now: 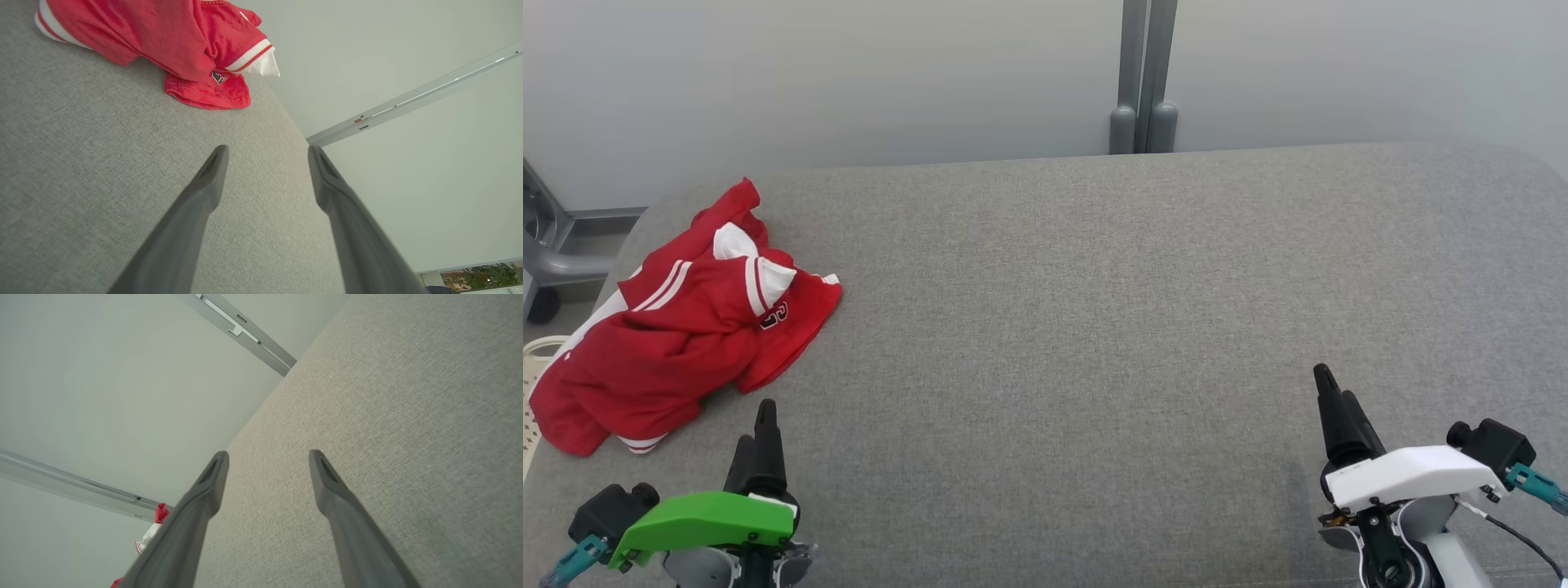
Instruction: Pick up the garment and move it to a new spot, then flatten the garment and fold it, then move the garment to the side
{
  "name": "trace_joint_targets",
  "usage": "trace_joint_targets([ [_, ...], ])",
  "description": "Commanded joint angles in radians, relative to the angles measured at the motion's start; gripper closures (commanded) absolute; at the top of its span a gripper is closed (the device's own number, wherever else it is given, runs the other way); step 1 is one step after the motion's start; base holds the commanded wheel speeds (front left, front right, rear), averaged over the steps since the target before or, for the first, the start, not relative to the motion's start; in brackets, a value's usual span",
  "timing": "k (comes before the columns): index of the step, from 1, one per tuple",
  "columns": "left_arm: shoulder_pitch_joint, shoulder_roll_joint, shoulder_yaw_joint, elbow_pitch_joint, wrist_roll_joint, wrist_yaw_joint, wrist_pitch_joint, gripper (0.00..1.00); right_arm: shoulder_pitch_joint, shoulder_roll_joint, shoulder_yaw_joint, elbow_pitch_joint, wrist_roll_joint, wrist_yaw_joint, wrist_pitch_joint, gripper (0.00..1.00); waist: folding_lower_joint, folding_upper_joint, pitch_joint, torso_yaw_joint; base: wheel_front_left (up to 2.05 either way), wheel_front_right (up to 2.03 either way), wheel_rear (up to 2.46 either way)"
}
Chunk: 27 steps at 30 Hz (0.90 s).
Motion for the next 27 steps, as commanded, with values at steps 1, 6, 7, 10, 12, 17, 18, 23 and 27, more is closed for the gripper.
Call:
trace_joint_targets([
  [1,-0.006,0.012,-0.005,-0.013,0.039,0.007,-0.010,0.00,-0.026,-0.005,0.005,-0.008,-0.042,0.000,-0.010,0.00,0.0000,0.0000,-0.001,0.000,0.00,0.00,0.00],
  [6,-0.003,0.025,-0.025,-0.009,0.124,0.019,-0.026,0.00,-0.028,-0.006,0.014,0.004,-0.121,0.000,-0.021,0.00,0.0000,0.0000,-0.005,0.000,0.00,0.00,0.00],
  [7,-0.002,0.027,-0.029,-0.010,0.143,0.022,-0.030,0.00,-0.029,-0.006,0.016,0.007,-0.134,0.000,-0.024,0.00,0.0000,0.0000,-0.006,0.000,0.00,0.00,0.00],
  [10,0.001,0.032,-0.040,-0.009,0.197,0.030,-0.041,0.00,-0.033,-0.006,0.018,0.017,-0.183,0.000,-0.028,0.00,0.0000,0.0000,-0.009,0.000,0.00,0.00,0.00],
  [12,0.004,0.036,-0.047,-0.007,0.234,0.039,-0.049,0.00,-0.036,-0.006,0.019,0.024,-0.220,0.000,-0.030,0.00,0.0000,0.0000,-0.012,-0.001,0.00,0.00,0.00],
  [17,0.011,0.050,-0.069,-0.003,0.327,0.054,-0.067,0.00,-0.038,-0.007,0.022,0.031,-0.323,0.000,-0.025,0.00,0.0000,0.0000,-0.017,-0.001,0.00,0.00,0.00],
  [18,0.012,0.053,-0.073,-0.004,0.346,0.059,-0.072,0.00,-0.038,-0.007,0.024,0.031,-0.342,0.000,-0.024,0.00,0.0000,0.0000,-0.018,-0.001,0.00,0.00,0.00],
  [23,0.018,0.064,-0.093,0.001,0.422,0.071,-0.089,0.00,-0.035,-0.007,0.020,0.026,-0.452,0.000,-0.014,0.00,0.0000,0.0000,-0.024,-0.001,0.00,0.00,0.00],
  [27,0.019,0.070,-0.105,0.009,0.471,0.078,-0.102,0.00,-0.027,-0.008,0.018,0.017,-0.508,0.000,-0.014,0.00,0.0000,0.0000,-0.028,-0.001,0.00,0.00,0.00],
])
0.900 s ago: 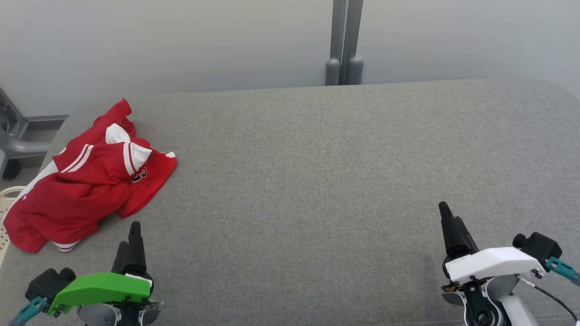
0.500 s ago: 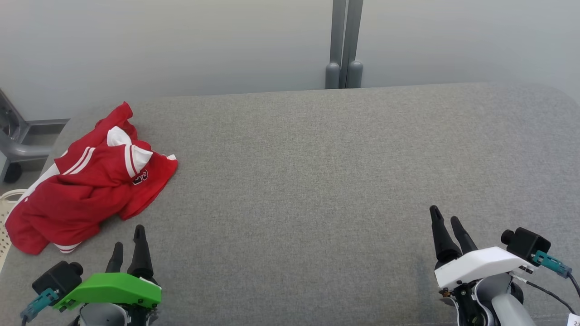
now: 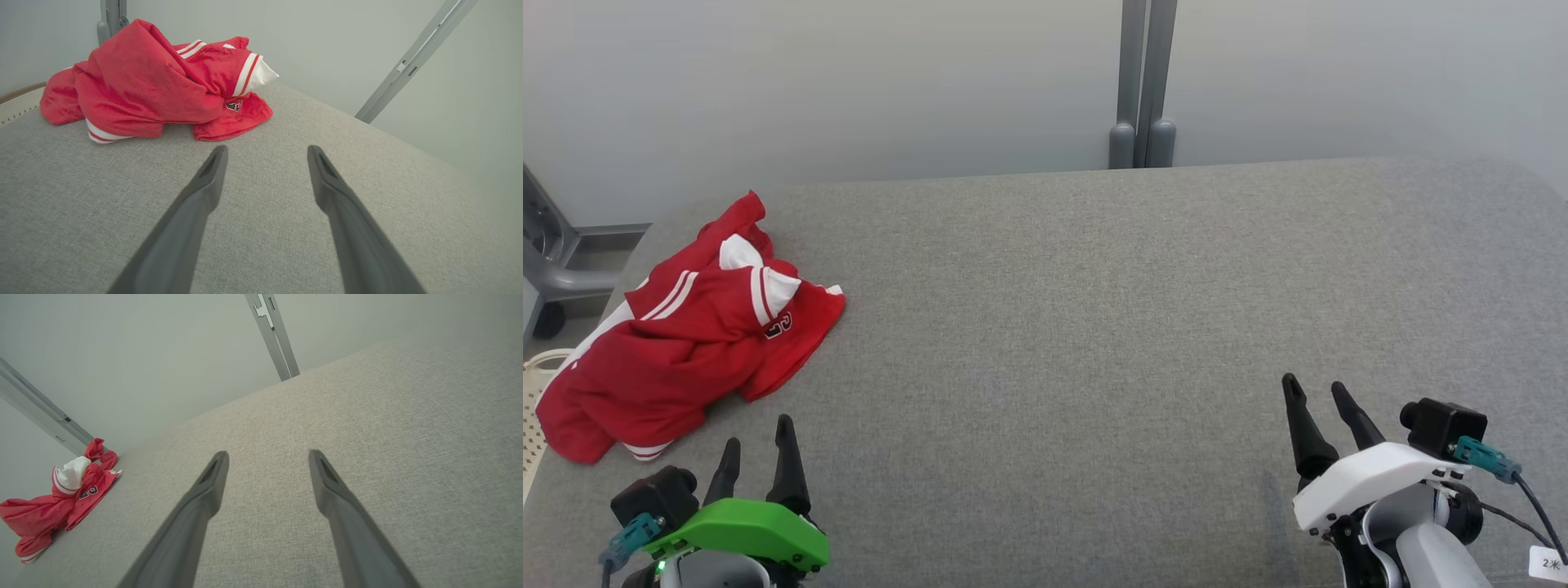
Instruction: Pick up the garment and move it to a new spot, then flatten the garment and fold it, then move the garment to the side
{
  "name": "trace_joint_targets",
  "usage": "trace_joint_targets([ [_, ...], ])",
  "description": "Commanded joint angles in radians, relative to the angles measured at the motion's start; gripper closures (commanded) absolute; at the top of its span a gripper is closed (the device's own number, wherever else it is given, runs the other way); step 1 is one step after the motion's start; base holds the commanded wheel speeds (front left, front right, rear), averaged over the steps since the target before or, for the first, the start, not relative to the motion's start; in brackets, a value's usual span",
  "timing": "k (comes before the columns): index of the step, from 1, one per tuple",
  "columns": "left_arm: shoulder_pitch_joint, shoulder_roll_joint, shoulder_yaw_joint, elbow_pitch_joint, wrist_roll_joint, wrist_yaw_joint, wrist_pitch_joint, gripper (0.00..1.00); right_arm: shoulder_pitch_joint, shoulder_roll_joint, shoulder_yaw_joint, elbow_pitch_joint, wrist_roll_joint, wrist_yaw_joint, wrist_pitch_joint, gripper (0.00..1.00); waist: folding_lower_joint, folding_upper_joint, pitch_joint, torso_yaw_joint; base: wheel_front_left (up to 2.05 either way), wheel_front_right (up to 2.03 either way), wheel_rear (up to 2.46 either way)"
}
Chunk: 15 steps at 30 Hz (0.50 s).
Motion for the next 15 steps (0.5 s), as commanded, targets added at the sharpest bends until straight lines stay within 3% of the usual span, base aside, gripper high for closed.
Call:
trace_joint_targets([
  [1,-0.001,0.012,-0.005,-0.004,0.034,0.008,-0.012,0.00,-0.010,-0.005,-0.002,-0.014,-0.040,0.000,-0.001,0.00,0.0000,0.0000,-0.002,0.000,0.00,0.00,0.00],
  [15,-0.012,0.029,-0.049,0.027,0.173,-0.009,-0.058,0.00,0.005,-0.007,-0.015,-0.035,-0.230,0.000,0.002,0.00,0.0000,0.0000,-0.013,-0.003,0.00,0.00,0.00],
])
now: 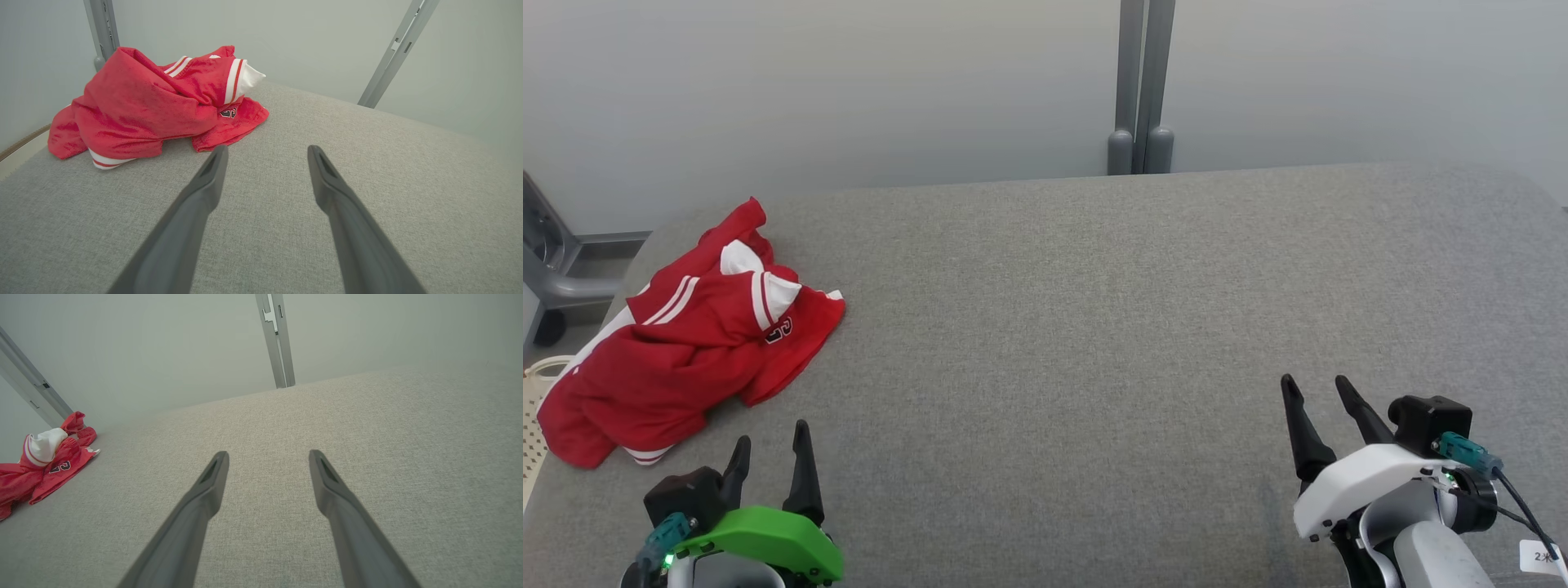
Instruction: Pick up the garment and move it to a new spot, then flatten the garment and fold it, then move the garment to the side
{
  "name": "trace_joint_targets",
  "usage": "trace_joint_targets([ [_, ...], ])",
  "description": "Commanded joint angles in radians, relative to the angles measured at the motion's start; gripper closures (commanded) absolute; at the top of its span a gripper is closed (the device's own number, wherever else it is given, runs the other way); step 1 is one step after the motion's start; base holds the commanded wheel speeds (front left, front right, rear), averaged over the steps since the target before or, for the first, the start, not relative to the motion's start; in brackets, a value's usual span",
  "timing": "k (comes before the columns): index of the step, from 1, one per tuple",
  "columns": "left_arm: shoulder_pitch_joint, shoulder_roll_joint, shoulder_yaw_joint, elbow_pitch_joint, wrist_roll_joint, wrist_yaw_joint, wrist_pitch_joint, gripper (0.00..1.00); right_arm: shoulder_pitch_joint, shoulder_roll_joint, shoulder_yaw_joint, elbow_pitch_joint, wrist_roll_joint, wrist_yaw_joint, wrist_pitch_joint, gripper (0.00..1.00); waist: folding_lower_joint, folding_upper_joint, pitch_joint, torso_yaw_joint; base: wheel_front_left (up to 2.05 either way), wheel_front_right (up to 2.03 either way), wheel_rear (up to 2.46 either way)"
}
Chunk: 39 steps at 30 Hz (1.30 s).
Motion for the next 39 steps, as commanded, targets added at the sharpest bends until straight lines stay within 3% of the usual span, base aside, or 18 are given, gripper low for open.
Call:
trace_joint_targets([
  [1,-0.012,0.011,-0.008,-0.005,0.029,-0.003,-0.012,0.00,0.000,-0.006,0.000,-0.011,-0.035,0.000,-0.003,0.00,0.0000,0.0000,-0.001,0.000,0.00,0.00,0.00],
  [10,-0.021,0.006,-0.038,0.000,0.086,-0.027,-0.034,0.00,0.006,-0.006,-0.004,-0.007,-0.117,0.000,-0.006,0.00,0.0000,0.0000,-0.005,0.003,0.00,0.00,0.00],
  [39,-0.012,0.014,-0.087,0.039,0.257,0.002,-0.095,0.00,0.020,-0.007,0.014,0.024,-0.347,0.000,-0.050,0.00,0.0000,0.0000,-0.026,-0.002,0.00,0.00,0.00],
])
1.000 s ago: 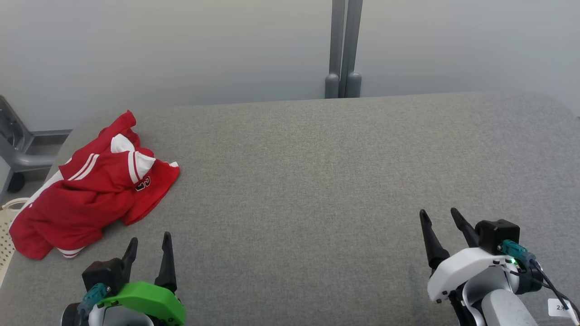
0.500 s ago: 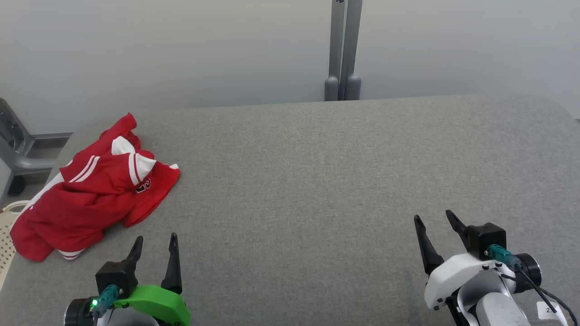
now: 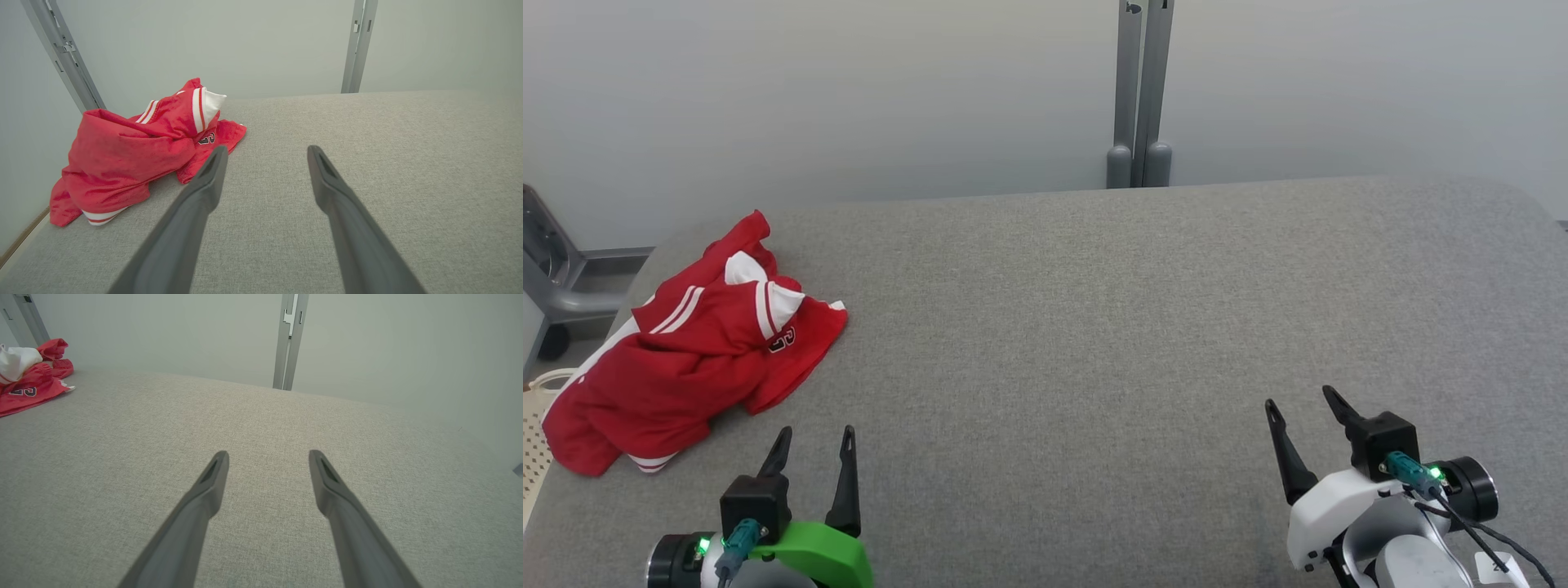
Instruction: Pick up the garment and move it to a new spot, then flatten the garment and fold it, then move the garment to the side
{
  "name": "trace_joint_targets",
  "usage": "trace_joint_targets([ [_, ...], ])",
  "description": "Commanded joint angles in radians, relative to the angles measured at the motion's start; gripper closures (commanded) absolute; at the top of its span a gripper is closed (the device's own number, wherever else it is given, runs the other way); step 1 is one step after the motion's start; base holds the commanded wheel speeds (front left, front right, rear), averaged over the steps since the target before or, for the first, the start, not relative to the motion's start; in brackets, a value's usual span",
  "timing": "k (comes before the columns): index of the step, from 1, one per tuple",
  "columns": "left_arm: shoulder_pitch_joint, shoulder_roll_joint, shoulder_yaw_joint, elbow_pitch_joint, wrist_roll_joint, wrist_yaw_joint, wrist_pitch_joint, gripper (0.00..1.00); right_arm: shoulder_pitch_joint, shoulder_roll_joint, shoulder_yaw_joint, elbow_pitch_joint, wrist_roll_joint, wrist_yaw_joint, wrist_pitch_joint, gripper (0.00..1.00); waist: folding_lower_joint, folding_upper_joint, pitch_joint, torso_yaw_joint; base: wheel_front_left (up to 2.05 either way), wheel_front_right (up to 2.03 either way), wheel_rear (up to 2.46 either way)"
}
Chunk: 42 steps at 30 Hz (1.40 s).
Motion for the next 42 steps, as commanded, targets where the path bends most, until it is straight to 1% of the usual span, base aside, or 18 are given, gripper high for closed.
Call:
trace_joint_targets([
  [1,-0.005,0.008,-0.004,0.001,0.020,0.005,-0.010,0.00,0.003,-0.005,0.002,0.003,-0.028,0.000,-0.007,0.00,0.0000,0.0000,-0.001,0.000,0.00,0.00,0.00],
  [6,0.002,0.011,-0.016,-0.003,0.045,0.010,-0.019,0.00,0.005,-0.005,0.006,0.001,-0.073,0.000,-0.013,0.00,0.0000,0.0000,-0.005,0.000,0.00,0.00,0.00],
  [19,0.008,0.013,-0.024,-0.008,0.024,0.018,-0.005,0.00,0.004,-0.005,0.006,0.008,-0.058,0.000,-0.013,0.00,0.0000,0.0000,-0.006,0.001,0.00,0.00,0.00],
  [24,0.012,0.009,-0.028,-0.004,0.015,0.020,0.000,0.00,0.016,-0.004,0.005,0.006,-0.056,0.000,-0.020,0.00,0.0000,0.0000,-0.012,0.025,0.00,0.00,0.00],
  [28,0.025,0.013,-0.023,-0.007,0.001,0.020,0.009,0.00,0.029,-0.004,0.011,0.001,-0.036,0.000,-0.039,0.00,0.0000,0.0000,-0.019,0.069,0.00,0.00,0.00],
  [34,0.045,0.023,-0.011,-0.023,-0.026,0.022,0.032,0.00,0.053,-0.004,0.019,0.003,0.021,0.000,-0.076,0.00,0.0000,0.0000,-0.033,0.175,0.00,0.00,0.00],
  [42,0.078,0.045,0.015,-0.068,-0.064,0.020,0.064,0.00,0.061,-0.004,0.056,0.019,0.150,0.000,-0.109,0.00,0.0000,0.0000,-0.044,0.318,0.00,0.00,0.00],
])
